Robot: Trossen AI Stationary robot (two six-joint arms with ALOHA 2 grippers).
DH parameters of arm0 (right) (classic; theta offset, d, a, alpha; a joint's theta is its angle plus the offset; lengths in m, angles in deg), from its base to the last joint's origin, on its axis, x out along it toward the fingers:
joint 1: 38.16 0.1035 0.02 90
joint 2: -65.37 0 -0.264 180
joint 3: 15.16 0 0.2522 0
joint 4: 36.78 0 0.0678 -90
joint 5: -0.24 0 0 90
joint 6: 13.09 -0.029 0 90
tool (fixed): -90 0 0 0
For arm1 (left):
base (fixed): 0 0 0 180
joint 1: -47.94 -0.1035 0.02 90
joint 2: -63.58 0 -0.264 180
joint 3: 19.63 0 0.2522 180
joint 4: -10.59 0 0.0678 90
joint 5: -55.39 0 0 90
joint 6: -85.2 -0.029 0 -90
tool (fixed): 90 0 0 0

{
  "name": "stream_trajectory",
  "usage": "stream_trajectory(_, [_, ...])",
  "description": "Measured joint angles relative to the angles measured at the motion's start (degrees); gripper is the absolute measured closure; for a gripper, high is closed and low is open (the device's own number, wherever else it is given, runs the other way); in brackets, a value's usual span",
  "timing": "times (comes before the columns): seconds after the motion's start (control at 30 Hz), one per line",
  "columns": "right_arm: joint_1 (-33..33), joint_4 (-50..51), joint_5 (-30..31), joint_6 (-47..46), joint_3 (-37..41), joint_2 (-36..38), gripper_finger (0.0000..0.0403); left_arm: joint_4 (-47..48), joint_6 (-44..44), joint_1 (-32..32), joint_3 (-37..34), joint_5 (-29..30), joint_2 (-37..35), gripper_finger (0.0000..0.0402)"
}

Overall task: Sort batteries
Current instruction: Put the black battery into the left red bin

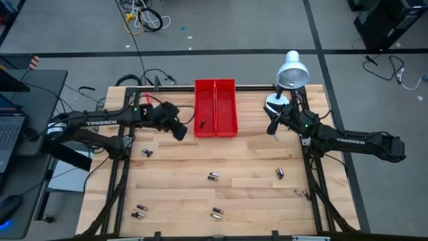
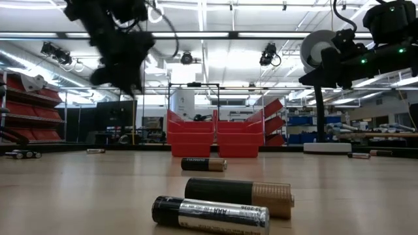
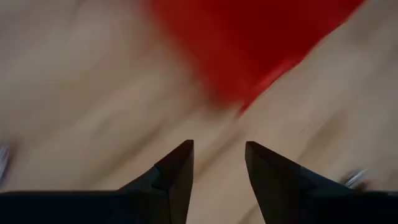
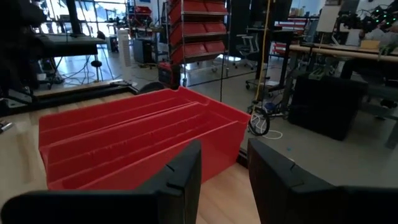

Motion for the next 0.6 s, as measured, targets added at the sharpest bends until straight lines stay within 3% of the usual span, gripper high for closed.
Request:
stream_trajectory(0.2, [0.0,-0.07,0.07,0.32,0.0,0.0,0.0286,18.51,11.92,1.21,-0.04,-0.17,1.2,0.0241])
stream_trajectory(0.43, [0.0,-0.38,0.07,0.51,0.0,0.0,0.0286,21.28,16.03,4.46,-1.38,-4.78,4.38,0.0205])
stream_trajectory(0.6, [-0.02,0.12,0.07,1.82,0.0,0.0,0.0286,25.97,25.68,5.63,-1.53,-4.58,7.72,0.0155])
